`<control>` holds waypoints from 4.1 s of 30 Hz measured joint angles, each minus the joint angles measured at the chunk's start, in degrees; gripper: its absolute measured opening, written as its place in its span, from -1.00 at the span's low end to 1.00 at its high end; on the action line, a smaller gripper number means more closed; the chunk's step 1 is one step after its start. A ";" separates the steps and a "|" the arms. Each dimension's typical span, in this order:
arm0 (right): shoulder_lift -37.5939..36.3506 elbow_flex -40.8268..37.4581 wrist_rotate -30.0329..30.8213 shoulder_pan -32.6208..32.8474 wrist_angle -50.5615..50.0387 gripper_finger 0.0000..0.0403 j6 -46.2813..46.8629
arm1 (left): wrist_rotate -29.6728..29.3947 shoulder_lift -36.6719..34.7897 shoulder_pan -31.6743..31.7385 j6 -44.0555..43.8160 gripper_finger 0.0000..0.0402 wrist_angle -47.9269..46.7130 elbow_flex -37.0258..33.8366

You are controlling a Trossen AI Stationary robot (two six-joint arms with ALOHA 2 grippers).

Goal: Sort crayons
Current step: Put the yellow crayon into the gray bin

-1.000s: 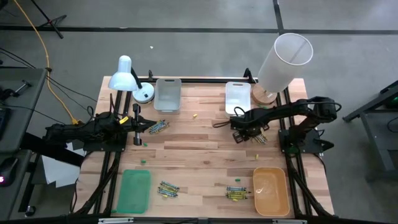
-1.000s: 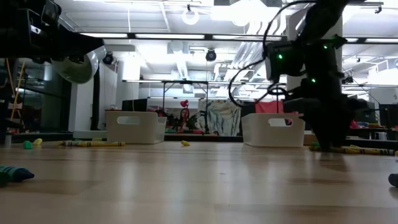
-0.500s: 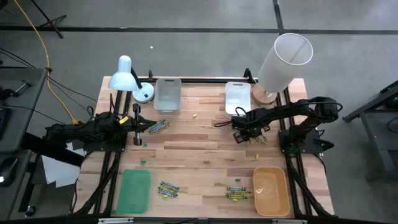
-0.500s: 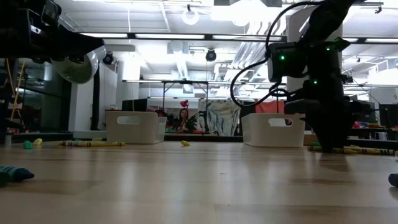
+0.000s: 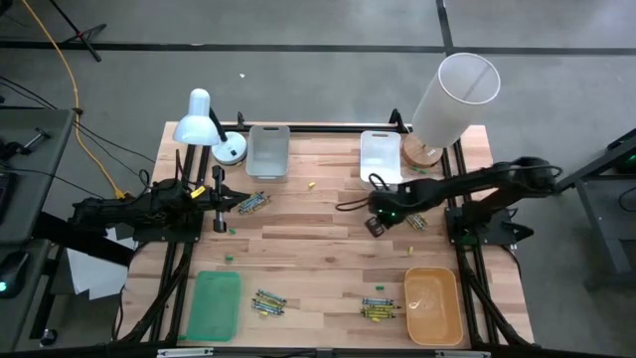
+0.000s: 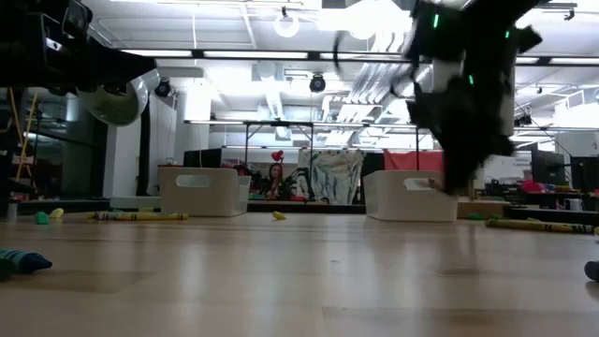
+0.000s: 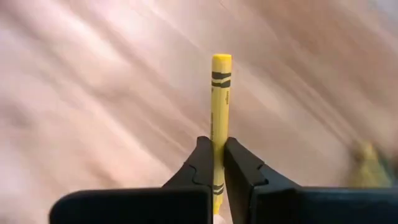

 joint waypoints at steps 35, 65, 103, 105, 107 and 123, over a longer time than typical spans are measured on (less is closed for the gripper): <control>25.80 14.39 -1.63 -5.52 63.59 -1.00 -27.55 | -0.02 0.00 0.00 0.00 -1.00 0.02 0.02; 54.20 69.31 -11.81 -19.00 18.26 -0.11 -30.27 | 0.00 0.00 0.00 0.00 -1.00 0.00 0.00; -19.11 -5.53 10.76 12.07 9.52 0.07 0.92 | 0.00 0.00 0.01 0.00 -1.00 0.00 0.00; -19.11 -5.53 10.69 12.07 9.71 0.07 0.64 | 0.00 0.00 0.02 0.00 -1.00 0.00 0.00; -19.11 -5.53 10.52 12.07 9.84 0.07 0.87 | 0.00 0.00 0.01 0.00 -1.00 0.00 0.00; -19.09 -5.53 8.38 12.03 10.83 0.07 2.52 | 0.01 -0.01 0.00 2.91 -1.00 1.50 0.02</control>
